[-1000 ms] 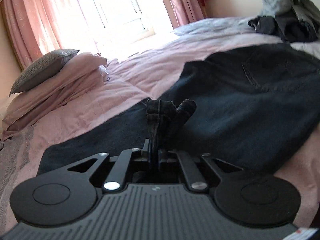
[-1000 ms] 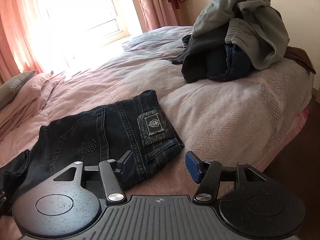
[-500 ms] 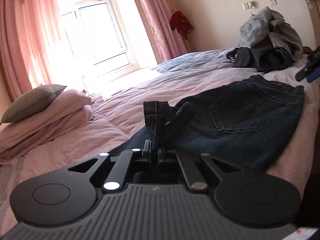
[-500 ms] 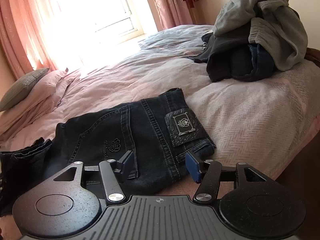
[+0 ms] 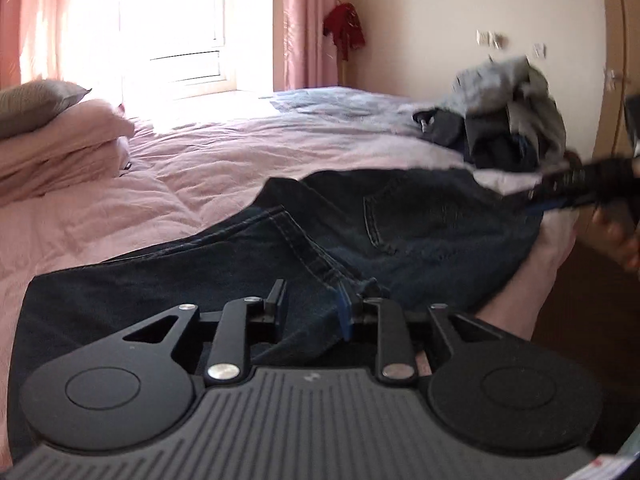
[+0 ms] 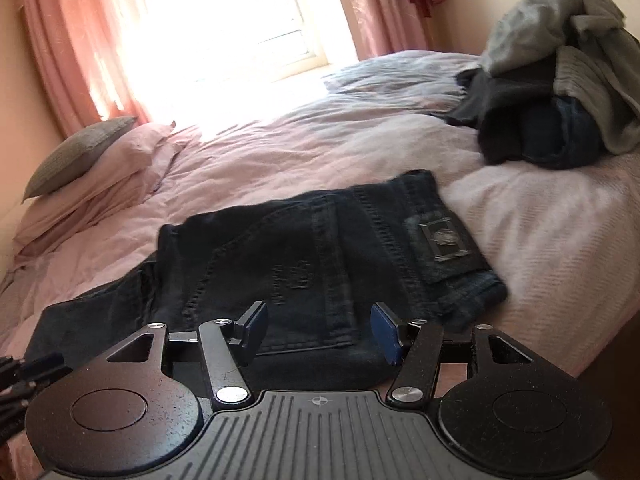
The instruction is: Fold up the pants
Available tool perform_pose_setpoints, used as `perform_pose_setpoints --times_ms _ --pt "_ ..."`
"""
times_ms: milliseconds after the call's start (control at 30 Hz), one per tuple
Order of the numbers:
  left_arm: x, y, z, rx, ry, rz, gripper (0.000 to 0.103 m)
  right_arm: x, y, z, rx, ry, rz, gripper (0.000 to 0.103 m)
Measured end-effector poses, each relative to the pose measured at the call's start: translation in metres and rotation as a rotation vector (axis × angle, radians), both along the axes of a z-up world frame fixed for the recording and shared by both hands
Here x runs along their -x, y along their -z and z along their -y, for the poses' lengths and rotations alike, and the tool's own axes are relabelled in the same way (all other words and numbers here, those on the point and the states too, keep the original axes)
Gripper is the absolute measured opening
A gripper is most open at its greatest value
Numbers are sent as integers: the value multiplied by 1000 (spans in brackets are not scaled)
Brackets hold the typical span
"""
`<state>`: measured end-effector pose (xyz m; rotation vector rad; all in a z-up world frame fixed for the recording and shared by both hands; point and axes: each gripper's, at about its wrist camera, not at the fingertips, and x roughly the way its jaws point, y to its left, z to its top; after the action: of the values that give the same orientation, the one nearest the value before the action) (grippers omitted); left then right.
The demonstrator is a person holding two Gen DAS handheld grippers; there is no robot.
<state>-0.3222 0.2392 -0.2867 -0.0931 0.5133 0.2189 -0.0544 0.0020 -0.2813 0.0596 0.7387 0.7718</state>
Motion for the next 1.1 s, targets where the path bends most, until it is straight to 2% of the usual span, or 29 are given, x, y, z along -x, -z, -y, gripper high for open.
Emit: perform_pose_setpoints --times_ms 67,133,300,367,400,467,533,600,667,800,867,933,967,1000,1033,1067,1100 --pt "16 -13 -23 38 -83 19 23 14 0 -27 -16 -110 16 54" --pt "25 -11 -48 55 -181 -2 23 31 1 -56 -24 -204 40 53" --pt "44 27 -93 67 -413 -135 20 77 8 -118 -57 -410 136 41" --pt "55 43 -104 97 -456 -136 21 90 18 -135 -42 -465 168 38" --pt "58 48 -109 124 -462 -122 21 95 27 -143 2 -491 172 37" --pt "66 48 -116 178 -478 -105 18 97 53 -158 145 -509 125 36" --pt "69 40 -123 202 -493 -117 14 98 58 -155 139 -516 131 36" --pt "73 25 -132 219 -503 -89 15 94 48 -154 147 -536 117 36" --pt "71 9 -144 209 -500 -67 15 84 33 -152 107 -522 120 36" --pt "39 -4 -171 148 -457 -59 15 56 11 -172 53 -454 229 36" --pt "17 3 -189 165 -449 -63 15 42 11 -191 35 -441 276 33" --pt "-5 17 -207 186 -447 -83 15 31 18 -214 64 -450 297 26" --pt "-15 27 -213 186 -459 -101 15 26 24 -225 77 -453 299 25" --pt "-22 38 -219 193 -470 -126 15 21 33 -236 98 -457 291 25" --pt "-25 49 -224 209 -477 -144 15 13 45 -249 159 -455 266 25" --pt "-24 56 -226 226 -484 -143 15 8 59 -259 227 -449 236 25" --pt "-20 55 -226 236 -488 -132 15 5 65 -260 242 -446 220 25"
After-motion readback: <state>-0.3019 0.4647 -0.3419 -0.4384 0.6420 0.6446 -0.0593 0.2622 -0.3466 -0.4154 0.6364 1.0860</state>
